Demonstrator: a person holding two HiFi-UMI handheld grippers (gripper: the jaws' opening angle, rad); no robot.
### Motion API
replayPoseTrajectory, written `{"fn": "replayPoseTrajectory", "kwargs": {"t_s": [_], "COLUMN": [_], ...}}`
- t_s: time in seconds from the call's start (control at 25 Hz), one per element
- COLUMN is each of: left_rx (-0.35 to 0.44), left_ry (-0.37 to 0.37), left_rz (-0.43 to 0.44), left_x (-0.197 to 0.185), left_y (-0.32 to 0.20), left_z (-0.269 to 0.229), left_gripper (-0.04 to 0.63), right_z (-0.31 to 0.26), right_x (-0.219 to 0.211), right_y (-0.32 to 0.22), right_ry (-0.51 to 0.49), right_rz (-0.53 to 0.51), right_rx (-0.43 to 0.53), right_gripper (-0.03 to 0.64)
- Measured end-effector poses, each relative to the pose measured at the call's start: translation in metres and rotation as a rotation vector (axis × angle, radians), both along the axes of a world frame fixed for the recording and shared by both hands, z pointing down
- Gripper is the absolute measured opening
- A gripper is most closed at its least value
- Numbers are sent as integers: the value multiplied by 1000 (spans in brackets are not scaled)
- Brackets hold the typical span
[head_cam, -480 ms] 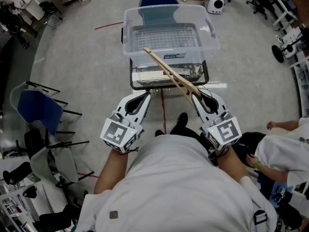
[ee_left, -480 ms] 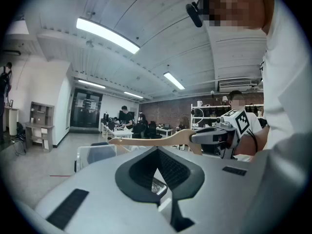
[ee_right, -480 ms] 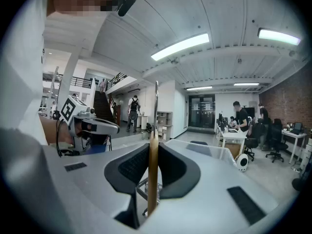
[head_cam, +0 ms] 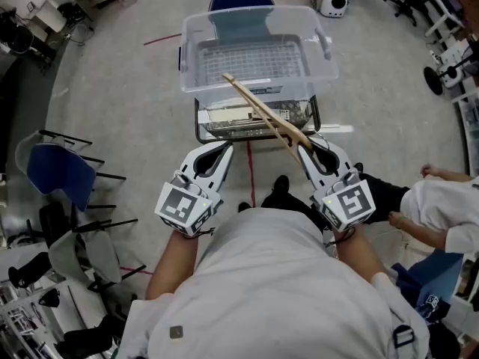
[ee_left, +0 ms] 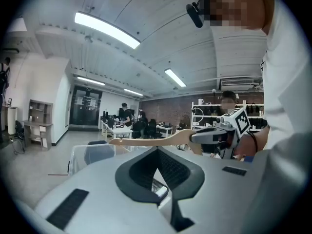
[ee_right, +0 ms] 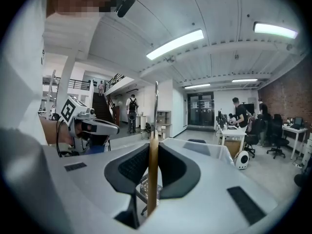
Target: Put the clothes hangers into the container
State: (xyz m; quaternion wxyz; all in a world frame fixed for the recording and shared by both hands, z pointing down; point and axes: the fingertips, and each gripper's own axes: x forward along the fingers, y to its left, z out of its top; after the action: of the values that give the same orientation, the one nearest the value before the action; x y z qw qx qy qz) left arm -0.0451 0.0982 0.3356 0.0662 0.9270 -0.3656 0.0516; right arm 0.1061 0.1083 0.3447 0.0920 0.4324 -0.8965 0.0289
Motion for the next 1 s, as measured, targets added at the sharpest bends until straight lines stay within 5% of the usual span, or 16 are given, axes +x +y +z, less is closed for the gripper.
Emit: {"fn": "replayPoseTrajectory", "kwargs": {"t_s": [0.64,1.0], "left_rx": [-37,-37], "left_ry": [-27,-26], "left_rz": [-60,-85], "left_x": [82,61], "left_y": [-90,-123], "left_z": [16,19], "left_gripper": [17,17], "right_z": [16,22], "right_x": [70,43], "right_y": [-103,-147], "right_ry": [-44,-60], "right_rz": [-117,-179], "right_rx": [-42,-81], "right_gripper": [67,67]}}
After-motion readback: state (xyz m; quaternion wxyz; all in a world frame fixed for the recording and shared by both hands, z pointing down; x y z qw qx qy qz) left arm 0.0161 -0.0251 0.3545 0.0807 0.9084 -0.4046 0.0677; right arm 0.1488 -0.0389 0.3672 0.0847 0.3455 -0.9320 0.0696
